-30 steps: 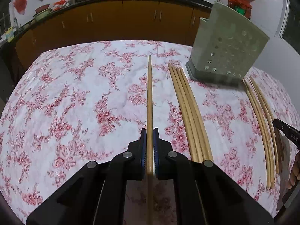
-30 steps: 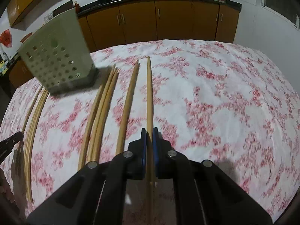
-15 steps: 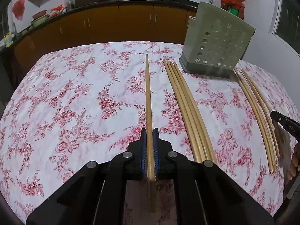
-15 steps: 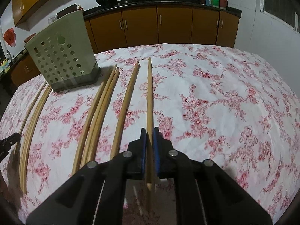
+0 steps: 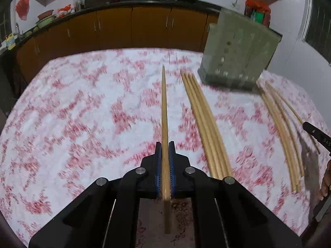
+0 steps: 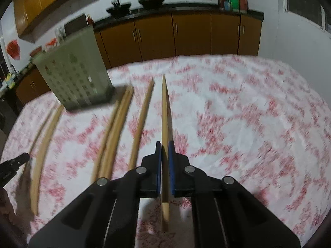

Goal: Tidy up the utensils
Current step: 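Lift the held chopstick upright with the right tool while the left tool lifts its own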

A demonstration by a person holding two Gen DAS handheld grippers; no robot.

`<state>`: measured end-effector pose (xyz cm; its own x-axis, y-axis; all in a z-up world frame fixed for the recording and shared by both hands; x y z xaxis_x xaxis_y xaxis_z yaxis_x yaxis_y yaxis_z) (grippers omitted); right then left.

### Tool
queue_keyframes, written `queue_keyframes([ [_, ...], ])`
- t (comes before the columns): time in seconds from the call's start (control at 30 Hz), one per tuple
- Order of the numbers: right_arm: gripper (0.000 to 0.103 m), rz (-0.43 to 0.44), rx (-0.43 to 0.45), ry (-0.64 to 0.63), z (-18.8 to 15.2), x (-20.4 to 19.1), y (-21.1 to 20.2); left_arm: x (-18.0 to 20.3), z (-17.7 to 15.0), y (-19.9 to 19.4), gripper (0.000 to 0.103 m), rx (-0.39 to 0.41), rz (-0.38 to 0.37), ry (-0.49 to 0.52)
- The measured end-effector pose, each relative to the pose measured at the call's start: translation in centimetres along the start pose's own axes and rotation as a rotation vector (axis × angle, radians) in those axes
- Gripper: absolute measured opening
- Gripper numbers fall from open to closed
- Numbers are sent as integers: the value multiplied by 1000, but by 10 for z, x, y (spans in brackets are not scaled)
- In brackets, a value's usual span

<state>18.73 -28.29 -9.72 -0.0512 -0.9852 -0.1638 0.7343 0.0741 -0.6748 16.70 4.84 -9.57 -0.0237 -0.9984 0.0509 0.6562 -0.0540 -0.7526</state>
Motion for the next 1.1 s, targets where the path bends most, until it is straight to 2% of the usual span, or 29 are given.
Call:
queue_keyframes([
  [0.37, 8, 25, 250, 26, 49, 4, -75, -11, 56, -70, 8, 244, -17, -67],
  [0.7, 8, 47, 315, 20, 71, -6, -93, -17, 90, -100, 7, 354, -22, -80],
  [0.9, 8, 105, 403, 36, 99, -9, -118, -19, 114, -127, 7, 435, -51, -98],
  [1.1, 8, 209, 467, 43, 129, -19, -142, -9, 144, -156, 7, 544, -103, -130],
])
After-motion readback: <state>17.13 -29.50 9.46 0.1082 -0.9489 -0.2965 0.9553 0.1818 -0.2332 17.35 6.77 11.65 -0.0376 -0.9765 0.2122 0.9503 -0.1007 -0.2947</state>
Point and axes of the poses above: each gripper's, at about its wrist camera, not at the fingertips, and y roughly the way its jaws point, x to its right, z to its top, the point moved 1 cm from there along y, roughly the way its jaws point, and after that the axes turned 2 degrees about z, right-handed, at the moved point
